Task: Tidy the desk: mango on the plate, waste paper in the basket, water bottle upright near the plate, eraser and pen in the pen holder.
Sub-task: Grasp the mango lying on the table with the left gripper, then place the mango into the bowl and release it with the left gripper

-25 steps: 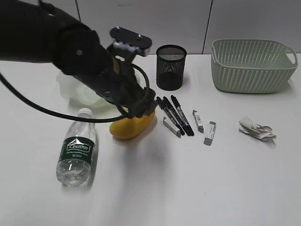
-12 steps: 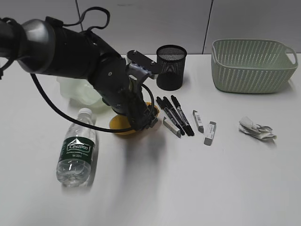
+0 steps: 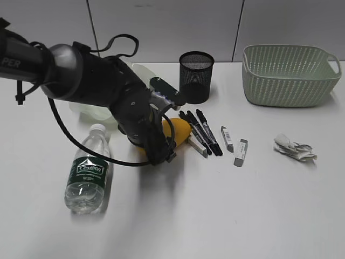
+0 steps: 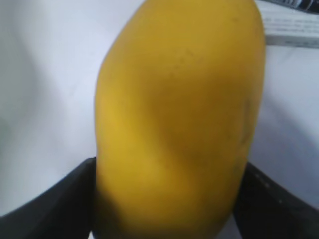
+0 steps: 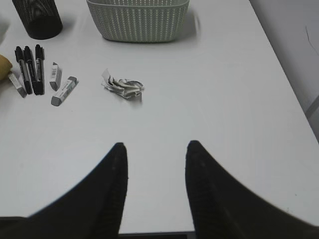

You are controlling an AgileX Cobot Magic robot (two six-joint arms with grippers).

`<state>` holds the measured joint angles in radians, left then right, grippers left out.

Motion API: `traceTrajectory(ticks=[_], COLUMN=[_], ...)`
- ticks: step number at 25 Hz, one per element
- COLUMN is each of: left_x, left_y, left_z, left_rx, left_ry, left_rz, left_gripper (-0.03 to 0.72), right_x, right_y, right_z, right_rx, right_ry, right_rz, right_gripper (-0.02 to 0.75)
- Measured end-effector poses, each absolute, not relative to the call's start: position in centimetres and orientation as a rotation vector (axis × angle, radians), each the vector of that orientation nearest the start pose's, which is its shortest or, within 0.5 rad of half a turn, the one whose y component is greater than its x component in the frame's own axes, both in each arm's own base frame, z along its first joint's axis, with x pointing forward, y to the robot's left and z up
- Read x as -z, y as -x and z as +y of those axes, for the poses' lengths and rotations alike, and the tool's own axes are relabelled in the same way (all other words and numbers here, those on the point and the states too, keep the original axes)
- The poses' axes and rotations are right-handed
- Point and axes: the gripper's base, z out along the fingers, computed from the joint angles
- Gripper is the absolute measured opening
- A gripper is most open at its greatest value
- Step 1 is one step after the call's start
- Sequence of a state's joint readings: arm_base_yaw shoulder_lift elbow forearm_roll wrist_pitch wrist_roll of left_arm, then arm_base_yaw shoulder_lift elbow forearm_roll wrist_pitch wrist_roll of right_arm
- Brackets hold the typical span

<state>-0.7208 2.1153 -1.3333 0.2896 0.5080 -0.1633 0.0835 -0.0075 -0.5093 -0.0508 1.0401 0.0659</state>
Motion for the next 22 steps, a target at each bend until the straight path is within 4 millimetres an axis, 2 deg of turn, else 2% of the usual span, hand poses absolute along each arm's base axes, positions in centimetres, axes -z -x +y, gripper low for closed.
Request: traceTrajectory(ticks=[1,3,6,10,12,13,15,18,20,22], left_x=[-11.8,-12.1,-14.4,-20.9,-23.6,-24.3,-24.0,-21.1,-19.1,-17.3], left_y=[-32.4,-32.3,-32.2,-32.8,-34.4,-35.4,-37.6,-40.3,-41.1,-41.5], left_z=[-26.8,-26.7,-26.6,-26.1,-24.8,-23.9,-20.9,-17.2,-16.2,-16.3], left_rx=[-0.014,-0.014,0.006,0.138,0.202,0.213,0.183,0.119,0.102,0.101], left_ry=[-1.041,-1.033,-1.009,-0.894,-0.791,-0.745,-0.647,-0.552,-0.532,-0.538], left_rz=[2.525,2.526,2.488,2.265,2.125,2.083,2.086,2.169,2.212,2.238], left_gripper=[0.563,0.556,0.556,0.556,0.556,0.556,0.556,0.555,0.555,0.555], right_x=[-28.2,-28.2,-28.2,-28.2,-28.2,-28.2,-28.2,-28.2,-28.2,-28.2], right_y=[0.6,0.6,0.6,0.6,0.6,0.6,0.6,0.6,0.6,0.6], right_z=[-0.5,-0.5,-0.5,-0.5,-0.5,-0.5,-0.5,-0.5,-0.5,-0.5], right_rx=[-0.035,-0.035,-0.035,-0.035,-0.035,-0.035,-0.035,-0.035,-0.035,-0.035], right_ry=[0.015,0.015,0.015,0.015,0.015,0.015,0.015,0.015,0.015,0.015], right_rz=[2.006,2.006,2.006,2.006,2.006,2.006,2.006,2.006,2.006,2.006], right_gripper=[0.321,0.321,0.321,0.321,0.321,0.321,0.321,0.321,0.321,0.321])
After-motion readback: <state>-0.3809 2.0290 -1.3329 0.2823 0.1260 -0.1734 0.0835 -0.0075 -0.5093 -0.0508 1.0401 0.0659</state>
